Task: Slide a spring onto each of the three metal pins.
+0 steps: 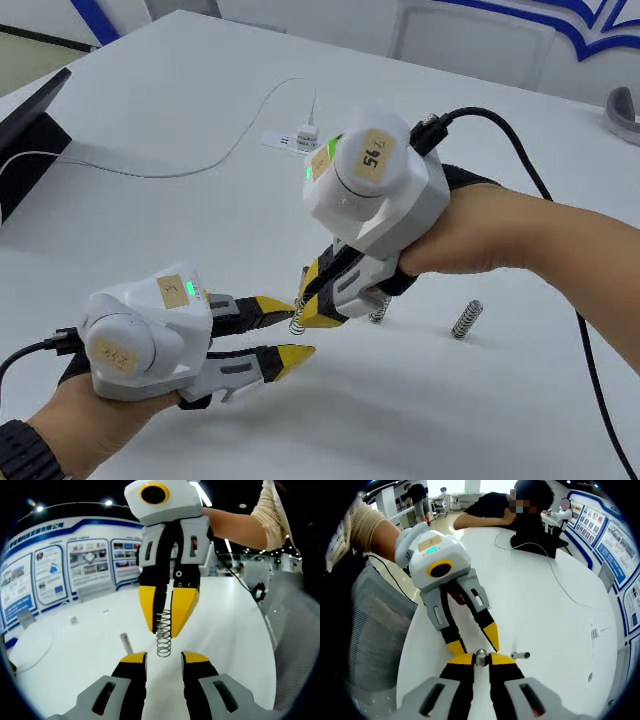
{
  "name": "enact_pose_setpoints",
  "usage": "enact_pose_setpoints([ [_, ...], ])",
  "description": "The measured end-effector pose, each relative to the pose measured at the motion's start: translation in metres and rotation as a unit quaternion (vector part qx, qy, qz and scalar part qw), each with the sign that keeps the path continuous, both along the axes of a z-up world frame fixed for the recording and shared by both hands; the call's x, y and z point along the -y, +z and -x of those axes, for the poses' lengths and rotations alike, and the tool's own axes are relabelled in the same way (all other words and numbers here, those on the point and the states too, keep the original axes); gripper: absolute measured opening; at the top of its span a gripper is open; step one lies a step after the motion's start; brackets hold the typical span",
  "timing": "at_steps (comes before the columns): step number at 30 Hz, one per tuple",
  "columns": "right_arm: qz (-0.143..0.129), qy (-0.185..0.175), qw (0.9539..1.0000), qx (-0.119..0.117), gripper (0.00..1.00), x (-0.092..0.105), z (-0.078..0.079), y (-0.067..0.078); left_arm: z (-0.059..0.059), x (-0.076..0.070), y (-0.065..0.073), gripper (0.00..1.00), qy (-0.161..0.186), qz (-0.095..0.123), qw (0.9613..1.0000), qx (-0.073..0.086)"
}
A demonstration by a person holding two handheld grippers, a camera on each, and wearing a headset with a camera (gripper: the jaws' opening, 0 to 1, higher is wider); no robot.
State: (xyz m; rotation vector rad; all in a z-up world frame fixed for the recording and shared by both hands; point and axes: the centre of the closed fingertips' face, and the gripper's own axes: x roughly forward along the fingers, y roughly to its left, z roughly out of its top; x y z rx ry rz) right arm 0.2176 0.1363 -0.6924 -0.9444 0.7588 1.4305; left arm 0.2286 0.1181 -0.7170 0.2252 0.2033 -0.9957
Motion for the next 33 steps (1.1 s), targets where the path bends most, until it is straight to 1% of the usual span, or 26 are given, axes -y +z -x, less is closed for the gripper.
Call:
enact_pose_setpoints([
  [2,-0.002,-0.002,1.0000,0.001,0.12,0.000,-0.002,0.001,-0.002,-0.003,0.000,0.33,0.008,0.003,0.9999,-0.007],
  [6,-0.003,-0.005,1.0000,0.005,0.12,0.002,-0.006,0.004,-0.004,-0.009,-0.001,0.38,0.018,0.001,0.9998,-0.009],
  [9,-0.004,-0.010,0.9999,0.008,0.12,0.003,-0.011,0.007,-0.007,-0.014,-0.002,0.46,0.027,0.002,0.9995,-0.013],
  [10,-0.004,-0.011,0.9999,0.008,0.12,0.004,-0.012,0.007,-0.007,-0.015,-0.002,0.47,0.028,0.001,0.9995,-0.015],
  [12,-0.003,-0.013,0.9998,0.011,0.12,0.005,-0.015,0.008,-0.008,-0.018,-0.004,0.47,0.030,-0.003,0.9994,-0.014],
  [15,-0.003,-0.015,0.9998,0.014,0.12,0.006,-0.019,0.011,-0.009,-0.020,-0.005,0.50,0.034,-0.003,0.9993,-0.017],
  [23,-0.003,-0.025,0.9994,0.025,0.12,0.005,-0.037,0.018,-0.009,-0.020,-0.009,0.55,0.034,-0.009,0.9992,-0.022],
  [27,-0.001,-0.031,0.9992,0.025,0.12,0.005,-0.045,0.017,-0.010,-0.021,-0.010,0.58,0.038,-0.007,0.9989,-0.028],
  [33,0.005,-0.042,0.9986,0.031,0.12,0.005,-0.061,0.015,-0.010,-0.022,-0.011,0.60,0.039,-0.008,0.9987,-0.030],
])
